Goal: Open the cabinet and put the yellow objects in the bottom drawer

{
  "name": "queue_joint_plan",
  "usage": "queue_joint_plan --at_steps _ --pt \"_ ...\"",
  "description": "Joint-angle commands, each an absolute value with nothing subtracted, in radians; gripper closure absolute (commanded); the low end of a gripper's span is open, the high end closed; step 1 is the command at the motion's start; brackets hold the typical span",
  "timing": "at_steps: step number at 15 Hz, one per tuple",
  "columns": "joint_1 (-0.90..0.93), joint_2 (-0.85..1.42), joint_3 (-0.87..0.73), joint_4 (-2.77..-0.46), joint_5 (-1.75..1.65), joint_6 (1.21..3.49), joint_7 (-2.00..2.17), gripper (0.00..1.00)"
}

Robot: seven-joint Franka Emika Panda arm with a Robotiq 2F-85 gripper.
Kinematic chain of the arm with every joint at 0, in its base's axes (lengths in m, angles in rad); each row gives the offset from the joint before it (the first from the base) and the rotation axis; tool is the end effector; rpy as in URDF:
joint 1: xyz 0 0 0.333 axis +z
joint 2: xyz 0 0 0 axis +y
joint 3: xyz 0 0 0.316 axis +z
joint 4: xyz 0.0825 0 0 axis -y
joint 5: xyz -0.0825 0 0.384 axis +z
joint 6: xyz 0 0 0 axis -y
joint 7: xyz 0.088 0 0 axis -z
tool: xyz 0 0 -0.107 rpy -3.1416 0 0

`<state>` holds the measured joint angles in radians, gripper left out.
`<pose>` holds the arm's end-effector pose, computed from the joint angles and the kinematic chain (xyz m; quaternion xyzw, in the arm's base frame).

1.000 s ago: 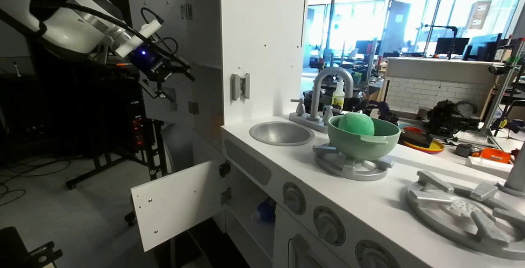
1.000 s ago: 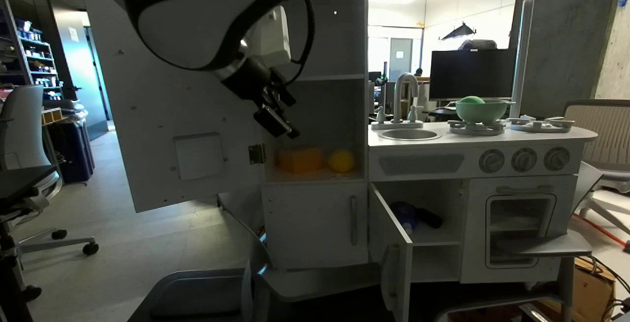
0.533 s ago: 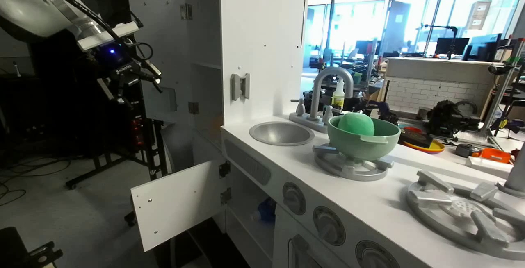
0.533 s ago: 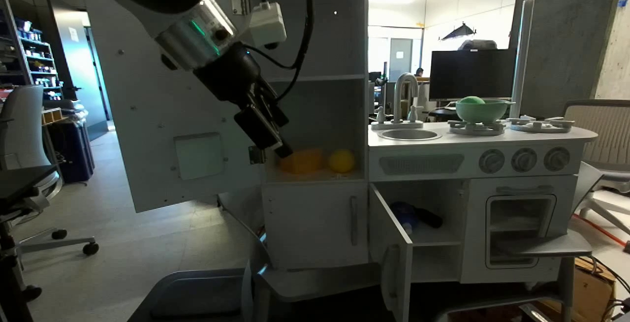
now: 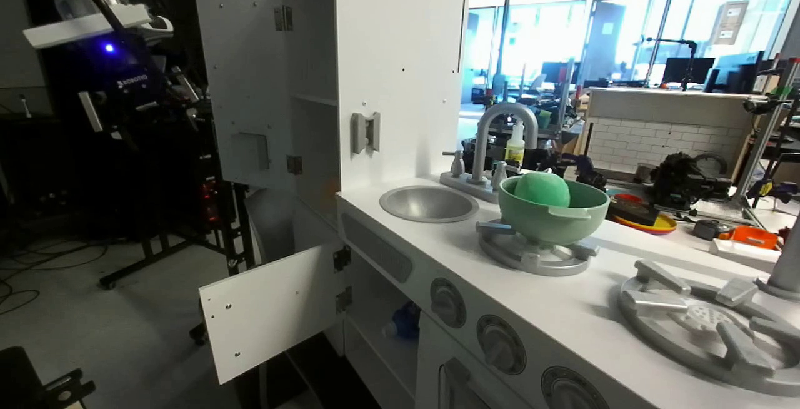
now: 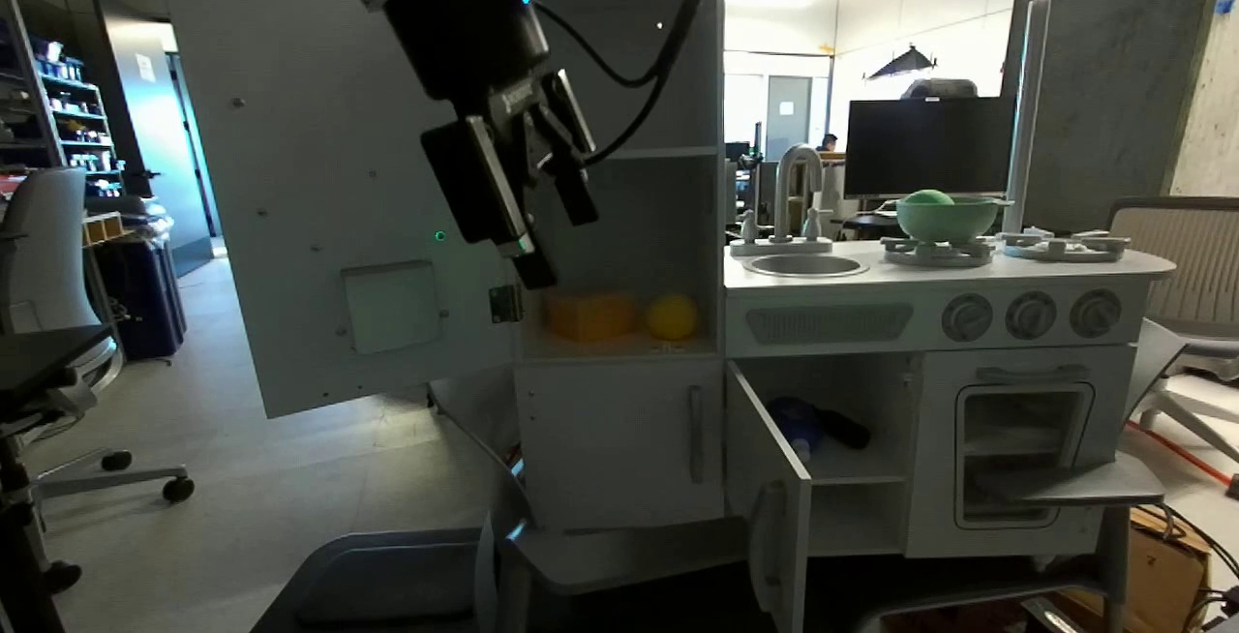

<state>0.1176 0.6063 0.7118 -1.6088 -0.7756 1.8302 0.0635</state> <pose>0.5311 0.4008 0.3264 0.8595 0.4735 -0.0185 0.1916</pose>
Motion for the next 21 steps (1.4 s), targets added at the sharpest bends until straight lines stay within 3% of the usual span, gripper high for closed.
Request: queue_joint_plan --at_steps 1,8,11,12,16,21 --pt "-0.045 0.397 0.809 -1.861 -0.638 1.958 0.114 0.00" --pt "-0.330 0.019 0.995 -2.155 -0.149 1.974 -0.028 0.00" --pt "-0.371 -0.152 0.976 -2.213 0.054 1.982 -0.016 0.00" --pt "-0.200 -0.200 0.783 -2.230 0.104 1.988 -0.011 0.00" --pt "-0.037 -0.403 0.516 -2.327 0.150 1.939 0.053 0.00" --pt "0.060 -0.655 0.271 -2.435 -0.055 1.712 0.049 0.00"
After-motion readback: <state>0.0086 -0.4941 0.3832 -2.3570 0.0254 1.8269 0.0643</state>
